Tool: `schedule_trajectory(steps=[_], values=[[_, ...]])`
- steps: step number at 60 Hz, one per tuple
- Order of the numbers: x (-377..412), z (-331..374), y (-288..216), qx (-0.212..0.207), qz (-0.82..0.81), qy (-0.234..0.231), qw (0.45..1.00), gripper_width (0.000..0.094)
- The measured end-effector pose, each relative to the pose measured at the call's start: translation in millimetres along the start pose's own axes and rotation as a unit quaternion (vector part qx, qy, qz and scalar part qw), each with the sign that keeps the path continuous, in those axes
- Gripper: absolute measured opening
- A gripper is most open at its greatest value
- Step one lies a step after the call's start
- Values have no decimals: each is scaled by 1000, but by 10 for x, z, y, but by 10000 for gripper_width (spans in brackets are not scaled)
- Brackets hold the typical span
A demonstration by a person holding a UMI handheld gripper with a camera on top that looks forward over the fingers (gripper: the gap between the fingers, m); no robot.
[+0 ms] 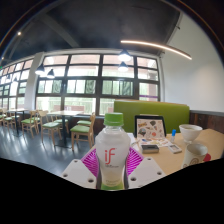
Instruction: Pour water
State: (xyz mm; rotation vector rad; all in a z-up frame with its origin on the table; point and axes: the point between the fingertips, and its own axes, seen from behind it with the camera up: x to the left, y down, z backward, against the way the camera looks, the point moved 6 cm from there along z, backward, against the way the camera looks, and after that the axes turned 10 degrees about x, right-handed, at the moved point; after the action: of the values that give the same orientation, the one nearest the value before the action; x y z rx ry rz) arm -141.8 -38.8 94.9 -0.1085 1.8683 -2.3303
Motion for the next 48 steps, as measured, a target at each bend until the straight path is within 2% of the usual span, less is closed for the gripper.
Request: schedule_trajectory(steps=[5, 11, 16, 20, 26, 36, 37, 41, 48], values=[[-149, 6, -102, 7, -39, -10, 999, 302], [-468, 98, -441, -19, -145, -25, 989, 303], [-895, 246, -633, -42, -279, -71, 957, 301], [-1231, 266, -595, -49, -385, -94, 917, 302], [-1632, 301, -429, -29, -564, -147, 812, 303], [-1892, 273, -253, 9, -799, -248, 548, 302], [-1818, 431, -313, 11, -814, -248, 525, 302], [-1737, 544, -338, -3, -833, -262, 488, 303], [-1753, 717, -350, -14, -858, -258, 444, 303]])
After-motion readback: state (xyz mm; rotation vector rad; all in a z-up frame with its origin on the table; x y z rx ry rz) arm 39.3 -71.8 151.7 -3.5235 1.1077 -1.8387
